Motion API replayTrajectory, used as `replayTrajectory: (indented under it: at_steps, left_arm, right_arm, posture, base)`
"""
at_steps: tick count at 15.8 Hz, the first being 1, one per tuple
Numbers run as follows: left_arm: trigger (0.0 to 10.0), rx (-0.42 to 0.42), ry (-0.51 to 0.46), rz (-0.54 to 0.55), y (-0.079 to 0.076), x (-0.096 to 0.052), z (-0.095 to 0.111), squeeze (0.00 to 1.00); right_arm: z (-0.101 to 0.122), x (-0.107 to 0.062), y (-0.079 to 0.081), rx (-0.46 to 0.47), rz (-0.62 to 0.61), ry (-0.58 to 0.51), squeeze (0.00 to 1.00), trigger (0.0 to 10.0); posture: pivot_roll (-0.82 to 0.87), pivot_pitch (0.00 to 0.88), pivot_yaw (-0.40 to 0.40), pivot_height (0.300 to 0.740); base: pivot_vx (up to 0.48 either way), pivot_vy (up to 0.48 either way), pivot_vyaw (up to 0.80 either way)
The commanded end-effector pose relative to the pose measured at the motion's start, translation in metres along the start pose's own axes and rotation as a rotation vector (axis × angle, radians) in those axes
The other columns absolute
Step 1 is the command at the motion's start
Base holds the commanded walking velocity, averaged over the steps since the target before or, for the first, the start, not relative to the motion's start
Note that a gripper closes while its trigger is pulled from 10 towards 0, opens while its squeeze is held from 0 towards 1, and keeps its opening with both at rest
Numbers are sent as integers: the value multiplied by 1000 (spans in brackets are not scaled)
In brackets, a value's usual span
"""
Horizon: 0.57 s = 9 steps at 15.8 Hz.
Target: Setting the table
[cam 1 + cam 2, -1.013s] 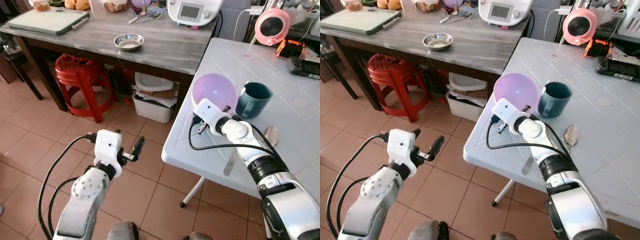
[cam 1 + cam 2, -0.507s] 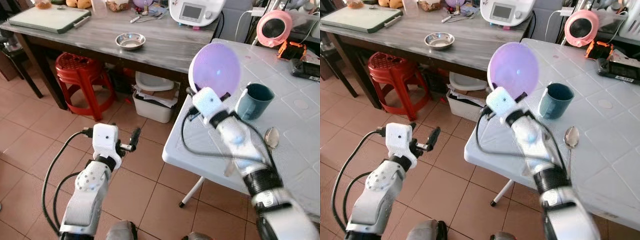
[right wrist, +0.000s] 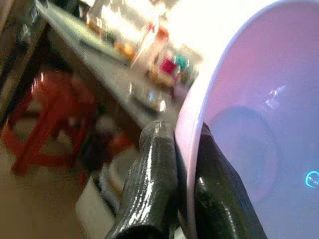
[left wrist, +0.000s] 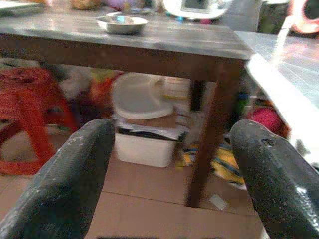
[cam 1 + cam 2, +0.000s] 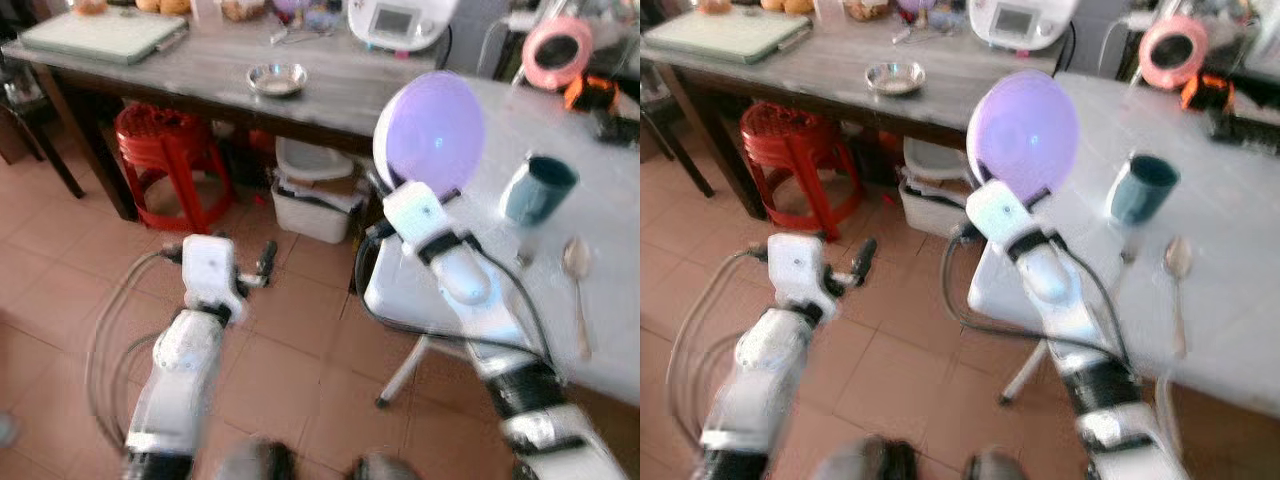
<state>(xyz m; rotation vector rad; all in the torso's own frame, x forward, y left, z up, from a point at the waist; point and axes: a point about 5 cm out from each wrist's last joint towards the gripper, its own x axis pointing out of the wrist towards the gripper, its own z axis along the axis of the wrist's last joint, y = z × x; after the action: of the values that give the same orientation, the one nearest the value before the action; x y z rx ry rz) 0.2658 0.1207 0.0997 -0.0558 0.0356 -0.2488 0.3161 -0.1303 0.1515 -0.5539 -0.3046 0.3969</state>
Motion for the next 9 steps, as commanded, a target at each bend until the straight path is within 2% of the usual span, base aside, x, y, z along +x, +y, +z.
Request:
replayTrajectory:
  at_steps: [1,5,9]
  left_arm:
    - [10000,41,-20,5,3,-1,3,0]
    - [10000,44,-29,-14,0,0,3,0]
    - [10000,66,-35,-29,-3,-1,2,0]
  right_arm:
    - [9,4,-3,18,-17,-33,0,10000]
    - [12,3,0,27,-15,-44,0,10000]
    - [7,-10,1,34,-14,-23,0,10000]
  posture:
    - [-2,0,-17,740]
    - [-4,0,-15,740]
    - [-10,0,-14,740]
  base:
    - [0,476,0]
    - [0,475,0]
    - [0,431,0]
